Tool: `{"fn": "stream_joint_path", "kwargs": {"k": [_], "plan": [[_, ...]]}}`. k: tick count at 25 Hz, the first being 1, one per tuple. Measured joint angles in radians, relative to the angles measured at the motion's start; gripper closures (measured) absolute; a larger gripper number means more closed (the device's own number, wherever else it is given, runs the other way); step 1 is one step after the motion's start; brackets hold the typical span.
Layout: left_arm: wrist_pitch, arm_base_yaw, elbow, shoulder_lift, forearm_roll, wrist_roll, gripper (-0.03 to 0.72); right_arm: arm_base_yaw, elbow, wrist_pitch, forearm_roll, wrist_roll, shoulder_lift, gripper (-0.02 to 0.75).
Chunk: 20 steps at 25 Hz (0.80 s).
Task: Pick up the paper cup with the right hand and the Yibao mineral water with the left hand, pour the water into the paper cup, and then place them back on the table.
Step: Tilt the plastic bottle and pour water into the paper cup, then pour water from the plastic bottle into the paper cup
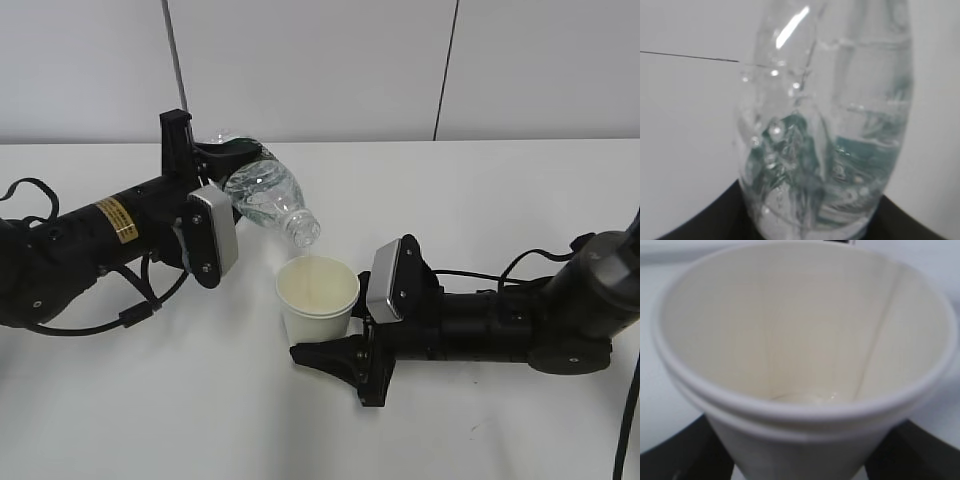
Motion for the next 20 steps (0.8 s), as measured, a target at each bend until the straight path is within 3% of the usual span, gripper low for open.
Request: {"fn": "stream_joint_path", "kwargs": {"k": [20], "plan": [[-0.002,0.0,-0.002,0.0,-0.003,0.077,0.37,0.0,0.0,0.002,-0.008,-0.028,0.0,0.215]]}}
